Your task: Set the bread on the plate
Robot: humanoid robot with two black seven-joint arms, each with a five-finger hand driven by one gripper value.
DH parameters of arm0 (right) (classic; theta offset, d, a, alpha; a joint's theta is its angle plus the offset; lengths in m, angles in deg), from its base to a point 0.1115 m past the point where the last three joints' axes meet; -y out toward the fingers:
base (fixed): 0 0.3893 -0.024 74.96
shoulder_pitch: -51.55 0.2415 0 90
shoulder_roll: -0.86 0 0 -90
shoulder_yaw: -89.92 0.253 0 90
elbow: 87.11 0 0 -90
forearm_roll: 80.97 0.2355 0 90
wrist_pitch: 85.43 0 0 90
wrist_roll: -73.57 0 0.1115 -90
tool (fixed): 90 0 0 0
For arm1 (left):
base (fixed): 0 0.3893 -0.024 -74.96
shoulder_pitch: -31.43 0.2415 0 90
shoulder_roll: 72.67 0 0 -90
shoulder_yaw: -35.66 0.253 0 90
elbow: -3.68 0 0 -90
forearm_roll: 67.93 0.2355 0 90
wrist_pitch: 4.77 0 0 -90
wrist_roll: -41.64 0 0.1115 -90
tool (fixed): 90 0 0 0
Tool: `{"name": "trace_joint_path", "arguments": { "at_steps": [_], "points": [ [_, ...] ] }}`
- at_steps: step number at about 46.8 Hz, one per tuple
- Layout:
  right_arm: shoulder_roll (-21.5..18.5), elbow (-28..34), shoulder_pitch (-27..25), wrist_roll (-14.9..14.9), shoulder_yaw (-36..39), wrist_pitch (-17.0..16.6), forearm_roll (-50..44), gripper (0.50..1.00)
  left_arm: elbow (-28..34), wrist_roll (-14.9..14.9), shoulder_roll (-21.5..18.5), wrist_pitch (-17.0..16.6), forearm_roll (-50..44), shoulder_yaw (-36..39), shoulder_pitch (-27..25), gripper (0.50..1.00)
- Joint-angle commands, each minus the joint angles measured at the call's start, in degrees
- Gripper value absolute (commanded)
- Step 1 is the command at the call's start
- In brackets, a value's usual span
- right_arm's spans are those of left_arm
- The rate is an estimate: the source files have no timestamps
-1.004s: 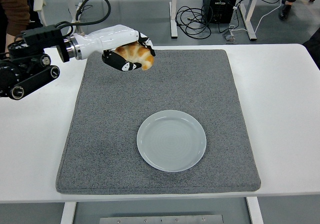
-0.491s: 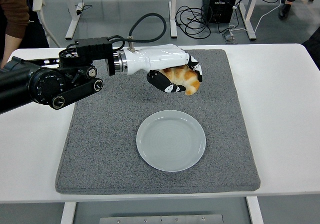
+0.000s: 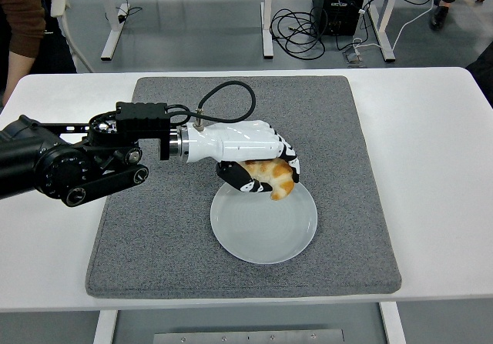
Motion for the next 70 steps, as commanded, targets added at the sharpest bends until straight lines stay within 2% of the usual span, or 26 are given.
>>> {"name": "trace_joint_path", "arguments": {
  "at_steps": [1, 15, 38, 47, 70],
  "points": [
    [0.0, 0.0, 0.0, 0.0, 0.0, 0.0, 0.0, 1.000, 0.0, 0.0, -0.1, -1.2, 0.3, 0.0, 1.2, 0.500],
    [0.0, 0.0, 0.0, 0.0, 0.0, 0.0, 0.0, 1.000, -0.1, 0.0, 0.6, -4.0, 0.3, 0.0, 5.2, 0.500],
    [0.0, 0.0, -0.1, 0.0, 0.0, 0.0, 0.0, 1.000, -1.1, 0.0, 1.6, -4.9, 0.3, 0.0, 8.1, 0.500],
    [0.0, 0.0, 0.0, 0.0, 0.0, 0.0, 0.0, 1.000, -2.6, 0.0, 3.2, -5.1, 0.3, 0.0, 9.3, 0.500],
    [0.0, 0.0, 0.0, 0.0, 0.0, 0.0, 0.0, 1.000, -4.8, 0.0, 3.5, -5.5, -0.7, -0.5, 11.4, 0.500]
  ]
}}
